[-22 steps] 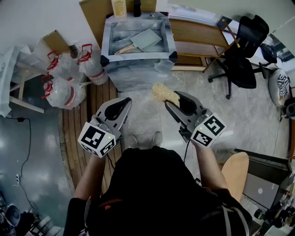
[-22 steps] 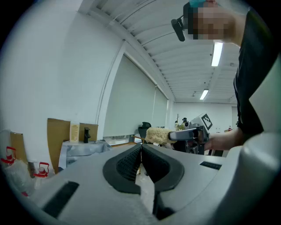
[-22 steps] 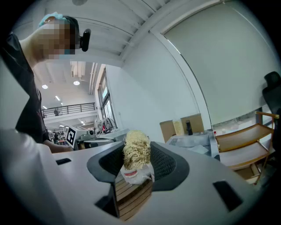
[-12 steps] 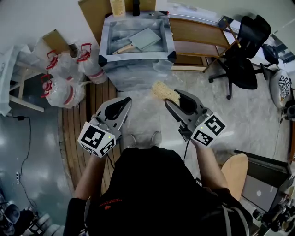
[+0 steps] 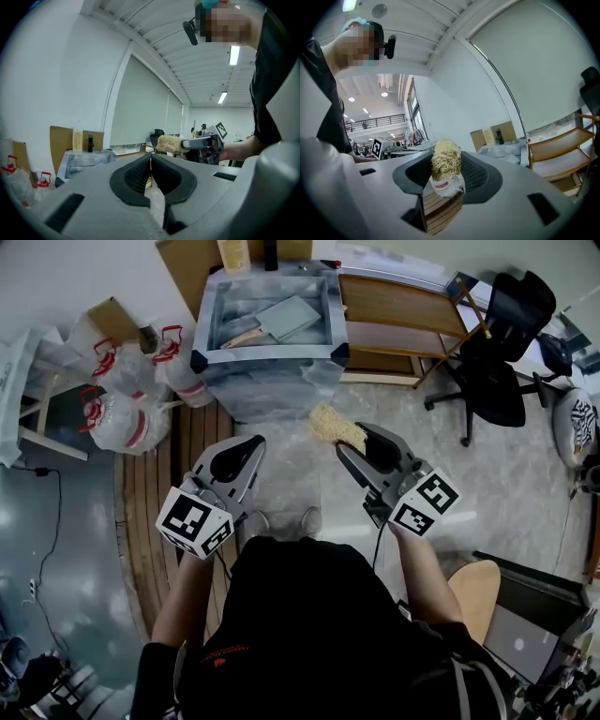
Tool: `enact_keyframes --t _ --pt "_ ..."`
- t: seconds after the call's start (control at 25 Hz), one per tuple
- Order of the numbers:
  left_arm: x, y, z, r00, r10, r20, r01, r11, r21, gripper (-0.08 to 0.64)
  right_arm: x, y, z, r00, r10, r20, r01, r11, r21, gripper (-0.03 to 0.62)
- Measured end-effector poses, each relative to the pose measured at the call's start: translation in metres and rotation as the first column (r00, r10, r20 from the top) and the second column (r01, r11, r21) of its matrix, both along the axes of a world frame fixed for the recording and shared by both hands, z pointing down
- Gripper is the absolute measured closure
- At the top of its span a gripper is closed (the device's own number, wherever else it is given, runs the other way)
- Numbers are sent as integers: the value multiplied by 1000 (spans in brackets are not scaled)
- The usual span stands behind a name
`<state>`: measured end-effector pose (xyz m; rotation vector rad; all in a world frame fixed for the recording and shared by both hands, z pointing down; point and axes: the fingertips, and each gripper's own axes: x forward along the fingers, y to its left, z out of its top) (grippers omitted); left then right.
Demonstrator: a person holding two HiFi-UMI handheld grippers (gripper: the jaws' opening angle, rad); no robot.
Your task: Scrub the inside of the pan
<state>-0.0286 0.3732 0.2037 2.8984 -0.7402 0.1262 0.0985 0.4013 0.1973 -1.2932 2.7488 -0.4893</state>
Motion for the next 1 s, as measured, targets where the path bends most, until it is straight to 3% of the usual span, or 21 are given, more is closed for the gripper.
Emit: enact_keyframes --t 0.4,1.0 --pt "28 15 6 998 -57 15 57 998 -5 538 46 15 7 1000 -25 4 25 1000 -3 411" --pt "40 -29 10 997 -74 5 74 997 9 538 64 -27 13 999 -36 2 36 999 6 412"
